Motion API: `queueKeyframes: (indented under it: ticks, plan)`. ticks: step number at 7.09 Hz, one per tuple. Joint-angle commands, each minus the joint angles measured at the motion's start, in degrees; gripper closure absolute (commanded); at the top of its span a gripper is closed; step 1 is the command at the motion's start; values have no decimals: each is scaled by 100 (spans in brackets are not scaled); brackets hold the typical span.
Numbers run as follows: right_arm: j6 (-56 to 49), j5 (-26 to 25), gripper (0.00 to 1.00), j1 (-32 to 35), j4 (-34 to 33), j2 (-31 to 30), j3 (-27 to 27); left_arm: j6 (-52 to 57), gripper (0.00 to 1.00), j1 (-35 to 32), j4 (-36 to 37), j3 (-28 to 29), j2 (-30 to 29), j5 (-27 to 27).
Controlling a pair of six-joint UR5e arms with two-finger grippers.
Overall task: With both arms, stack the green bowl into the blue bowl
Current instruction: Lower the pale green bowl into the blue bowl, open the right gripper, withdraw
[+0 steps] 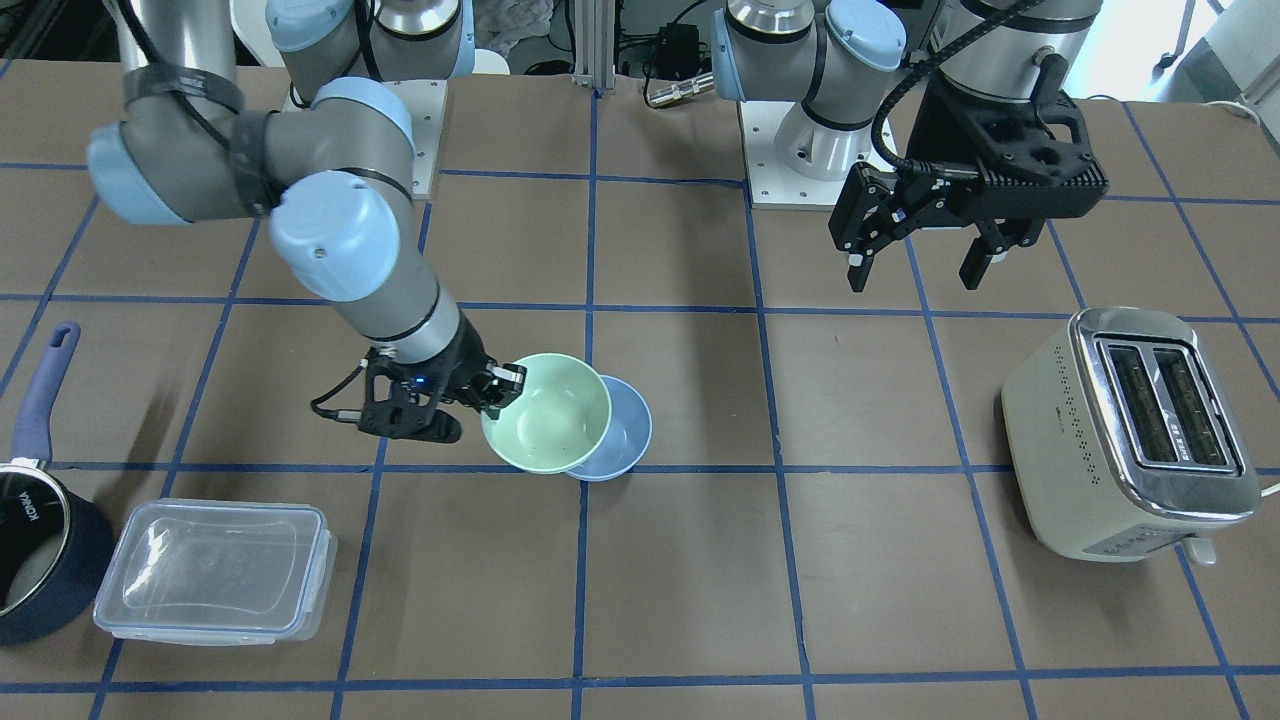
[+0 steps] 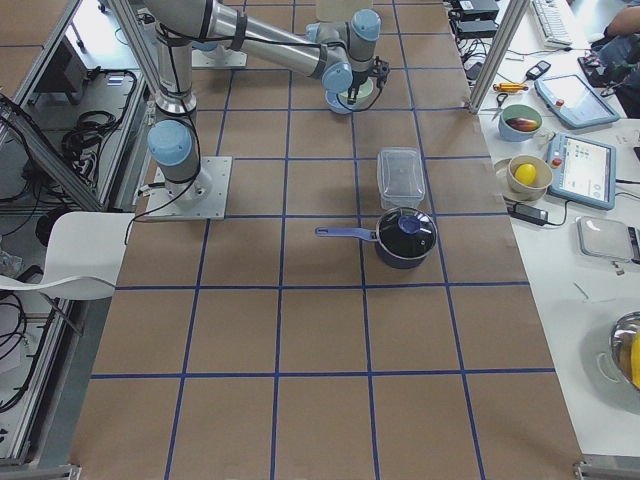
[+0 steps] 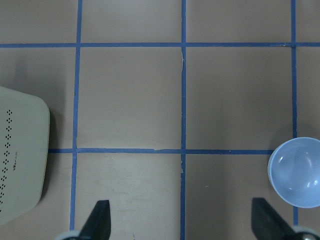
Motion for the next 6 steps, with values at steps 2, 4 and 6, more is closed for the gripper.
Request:
queueKeyframes:
  ticks: [2, 4, 6]
  plan:
    - [285, -296, 100, 476, -66, 307, 104, 25, 0, 8, 8, 6, 2, 18]
    - [284, -296, 100, 468, -277, 369, -9, -1, 0, 0, 8, -2, 11, 44]
    - [302, -383, 19, 468, -321, 465, -36, -1, 0, -1, 8, -2, 11, 36]
